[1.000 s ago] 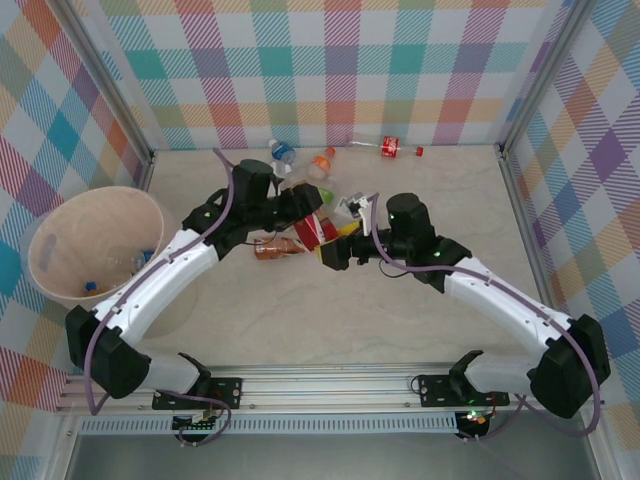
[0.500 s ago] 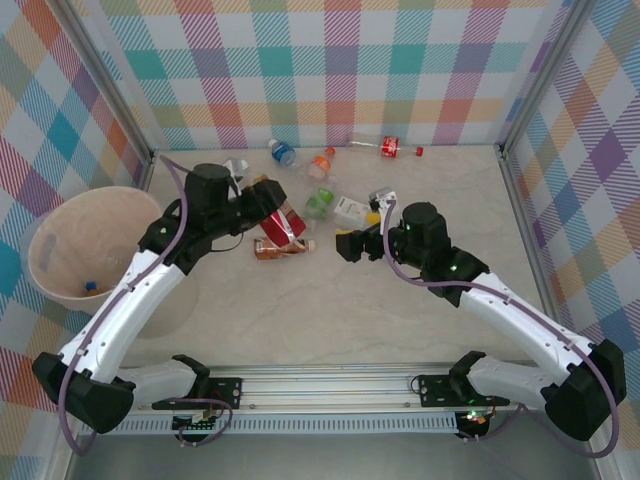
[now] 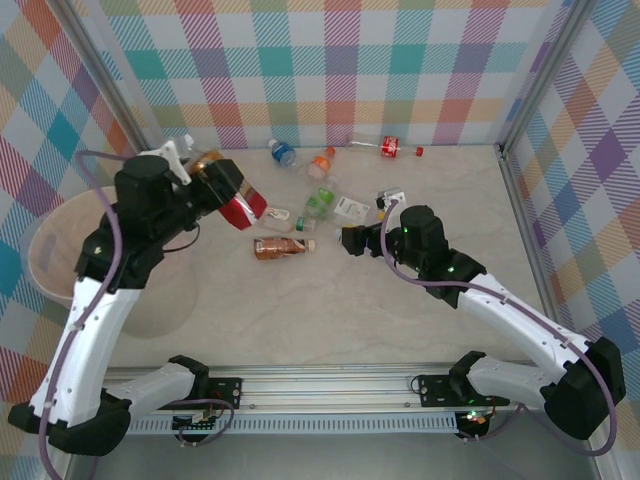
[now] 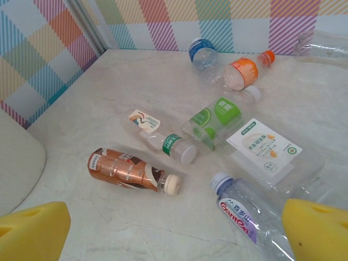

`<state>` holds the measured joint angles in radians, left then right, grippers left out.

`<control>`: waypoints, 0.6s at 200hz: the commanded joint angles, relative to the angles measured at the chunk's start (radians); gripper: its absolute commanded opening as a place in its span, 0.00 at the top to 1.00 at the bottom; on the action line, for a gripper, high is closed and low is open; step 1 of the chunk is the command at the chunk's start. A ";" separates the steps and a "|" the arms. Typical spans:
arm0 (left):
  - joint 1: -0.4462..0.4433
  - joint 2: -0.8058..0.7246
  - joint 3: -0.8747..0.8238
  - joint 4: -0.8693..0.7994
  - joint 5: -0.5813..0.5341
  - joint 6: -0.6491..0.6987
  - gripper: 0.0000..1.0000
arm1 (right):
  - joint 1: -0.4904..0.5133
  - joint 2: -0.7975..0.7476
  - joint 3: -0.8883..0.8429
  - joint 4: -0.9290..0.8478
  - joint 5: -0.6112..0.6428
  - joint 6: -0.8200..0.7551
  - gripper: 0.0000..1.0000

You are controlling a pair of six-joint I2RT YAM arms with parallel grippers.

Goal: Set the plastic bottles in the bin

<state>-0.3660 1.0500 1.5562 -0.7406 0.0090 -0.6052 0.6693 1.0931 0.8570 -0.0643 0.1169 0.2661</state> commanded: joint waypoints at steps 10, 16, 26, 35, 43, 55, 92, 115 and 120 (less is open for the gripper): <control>0.018 -0.046 0.090 -0.092 -0.176 0.145 0.40 | 0.006 0.004 -0.007 0.023 0.026 0.022 0.00; 0.016 -0.052 0.104 -0.103 -0.217 0.167 0.40 | 0.006 0.004 -0.007 0.023 0.017 0.020 0.00; 0.016 -0.059 0.123 -0.118 -0.306 0.210 0.40 | 0.006 0.007 -0.003 0.020 0.004 0.016 0.00; 0.017 -0.067 0.129 -0.127 -0.398 0.246 0.40 | 0.006 0.009 0.000 0.020 -0.002 0.016 0.00; 0.018 -0.071 0.128 -0.131 -0.489 0.275 0.40 | 0.006 0.013 0.003 0.019 -0.007 0.013 0.00; 0.018 -0.073 0.117 -0.128 -0.616 0.318 0.40 | 0.005 0.019 0.008 0.017 -0.010 0.011 0.00; 0.099 -0.065 0.069 -0.118 -0.690 0.363 0.39 | 0.006 0.047 0.030 0.003 -0.035 0.009 0.00; 0.182 -0.047 0.065 -0.167 -0.690 0.340 0.39 | 0.006 0.066 0.046 -0.019 -0.054 0.007 0.00; 0.208 -0.045 0.061 -0.177 -0.688 0.331 0.39 | 0.006 0.069 0.047 -0.021 -0.056 0.007 0.00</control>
<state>-0.2394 0.9909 1.6367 -0.8700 -0.6239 -0.2871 0.6693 1.1469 0.8612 -0.0738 0.0925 0.2756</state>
